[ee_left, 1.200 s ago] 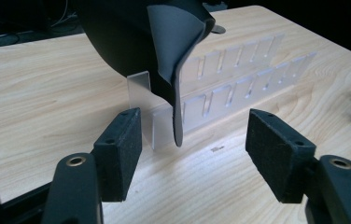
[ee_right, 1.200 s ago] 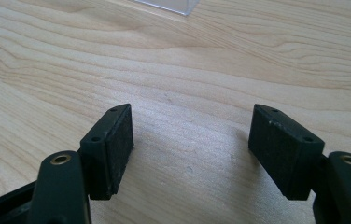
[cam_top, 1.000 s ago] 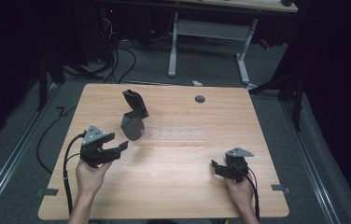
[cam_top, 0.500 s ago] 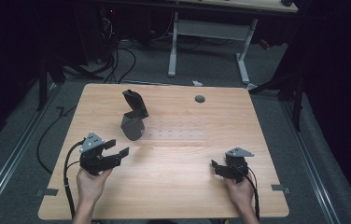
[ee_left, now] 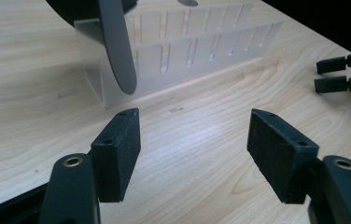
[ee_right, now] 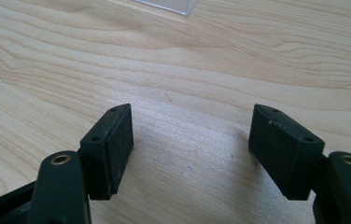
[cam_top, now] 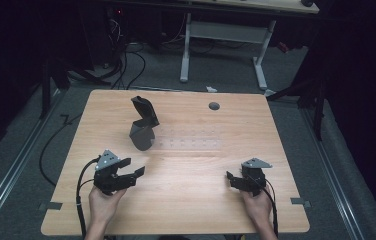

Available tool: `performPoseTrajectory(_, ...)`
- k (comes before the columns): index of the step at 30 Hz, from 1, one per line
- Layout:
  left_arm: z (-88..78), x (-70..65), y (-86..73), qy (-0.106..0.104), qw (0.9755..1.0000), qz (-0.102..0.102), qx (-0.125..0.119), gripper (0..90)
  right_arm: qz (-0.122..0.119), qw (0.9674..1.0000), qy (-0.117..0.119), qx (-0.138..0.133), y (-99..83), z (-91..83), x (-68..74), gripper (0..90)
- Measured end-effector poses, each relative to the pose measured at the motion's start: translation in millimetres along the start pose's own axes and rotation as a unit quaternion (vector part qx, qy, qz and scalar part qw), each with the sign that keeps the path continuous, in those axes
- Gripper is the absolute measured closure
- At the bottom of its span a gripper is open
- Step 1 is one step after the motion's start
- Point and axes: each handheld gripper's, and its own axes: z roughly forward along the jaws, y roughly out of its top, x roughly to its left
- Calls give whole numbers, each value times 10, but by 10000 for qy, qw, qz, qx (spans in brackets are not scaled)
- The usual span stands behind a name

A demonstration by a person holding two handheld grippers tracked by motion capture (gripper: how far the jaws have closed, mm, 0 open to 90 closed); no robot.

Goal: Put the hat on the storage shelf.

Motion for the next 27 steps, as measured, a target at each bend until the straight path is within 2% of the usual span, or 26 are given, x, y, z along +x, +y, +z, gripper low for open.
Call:
performPoseTrajectory(8, 112, 43, -226, 117, 9998, 26, 176, 348, -3, 10000, 1, 0, 0, 0, 0, 309)
performPoseTrajectory(11, 199, 82, -367, 285, 9989, 242, 296, 350, 5, 10000, 3, 9, 0, -1, 1, 309)
performPoseTrajectory(15, 333, 157, -556, 658, 9950, 605, 450, 350, 3, 10000, 3, 8, 0, -1, 2, 308)
performPoseTrajectory(19, 403, 220, -665, 899, 9908, 863, 527, 347, 13, 10000, 3, 11, -1, -1, 3, 308)
performPoseTrajectory(21, 399, 234, -680, 865, 9918, 853, 402, 327, 13, 10000, 3, 10, -1, -1, 3, 308)
performPoseTrajectory(27, 400, 237, -682, 864, 9916, 853, 442, 277, 11, 10000, 3, 9, -1, -1, 3, 308)
